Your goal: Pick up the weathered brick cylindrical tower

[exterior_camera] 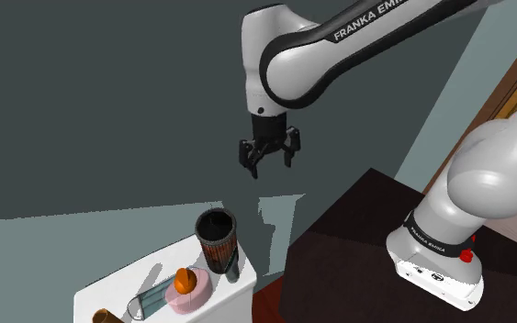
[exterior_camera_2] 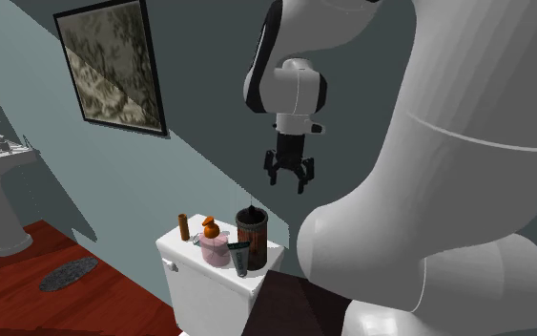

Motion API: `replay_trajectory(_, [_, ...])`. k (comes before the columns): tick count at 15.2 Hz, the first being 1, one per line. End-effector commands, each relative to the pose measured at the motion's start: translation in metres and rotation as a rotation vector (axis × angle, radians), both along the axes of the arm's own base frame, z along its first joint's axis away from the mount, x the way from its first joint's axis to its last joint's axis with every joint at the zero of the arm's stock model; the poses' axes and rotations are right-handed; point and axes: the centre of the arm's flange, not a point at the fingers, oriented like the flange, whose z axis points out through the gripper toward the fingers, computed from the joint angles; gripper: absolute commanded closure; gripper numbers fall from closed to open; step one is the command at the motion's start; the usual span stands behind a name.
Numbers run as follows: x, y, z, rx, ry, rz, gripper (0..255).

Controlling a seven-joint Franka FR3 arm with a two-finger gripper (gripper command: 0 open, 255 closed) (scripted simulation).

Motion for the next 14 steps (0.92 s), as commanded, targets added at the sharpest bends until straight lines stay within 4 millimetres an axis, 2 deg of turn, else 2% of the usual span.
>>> replay_trajectory(1, [0.013,0.019,-0.014,0.008,0.002,-0.048,0])
replay_trajectory(11, [0.076,0.101,-0.086,0.038,0.011,-0.267,0])
replay_trajectory(14, [0.093,0.119,-0.102,0.045,0.013,-0.318,0])
